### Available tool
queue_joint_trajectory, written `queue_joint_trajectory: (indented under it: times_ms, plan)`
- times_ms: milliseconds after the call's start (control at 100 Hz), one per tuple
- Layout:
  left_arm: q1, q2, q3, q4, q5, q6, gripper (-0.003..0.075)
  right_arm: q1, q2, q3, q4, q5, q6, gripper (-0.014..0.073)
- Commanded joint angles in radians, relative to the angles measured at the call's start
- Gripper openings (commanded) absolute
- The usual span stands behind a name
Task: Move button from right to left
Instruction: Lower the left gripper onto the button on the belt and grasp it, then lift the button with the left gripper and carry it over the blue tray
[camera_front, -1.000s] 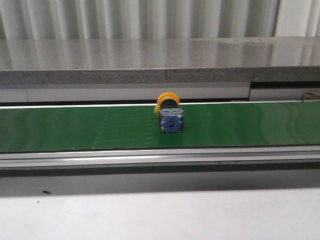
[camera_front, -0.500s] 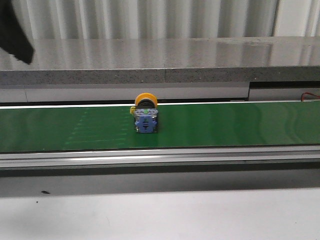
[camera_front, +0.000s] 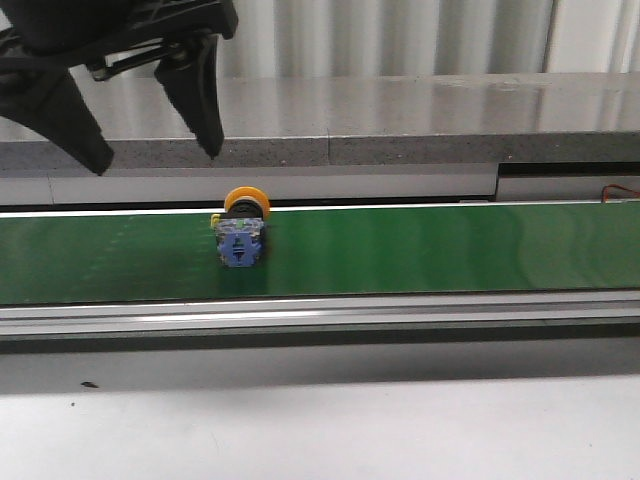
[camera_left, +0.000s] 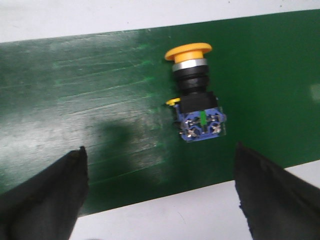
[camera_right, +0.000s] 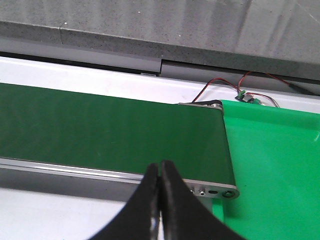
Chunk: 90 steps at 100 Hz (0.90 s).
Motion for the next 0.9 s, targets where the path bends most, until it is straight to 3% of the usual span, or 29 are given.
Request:
queue_joint_trajectory:
  times_ms: [0,490,560,750,890]
  plan:
    - [-0.005,0.007,-0.079,-0.049,0.01,0.041,0.0564,0.0,0.008,-0.024,-0.01,-0.08,-0.004,-0.0048]
    - [0.063,0.216,-0.144,-0.05,0.064,0.052,0.0551,0.0,0.008,-0.024,-0.01,-0.08,-0.004,-0.0048]
    - [0.069,0.23,-0.144,-0.05,0.061,0.052,0.0476,0.0,0.008,-0.024,-0.01,-0.08,-0.004,-0.0048]
    - [0.073,0.232,-0.144,-0.05,0.04,0.052,0.0141,0.0,0.008,-0.024,-0.01,-0.08,-0.004,-0.0048]
    - [0.079,0.226,-0.144,-0.05,0.04,0.052,0.0064,0.0,0.008,-0.024,-0.01,-0.08,-0.004,-0.0048]
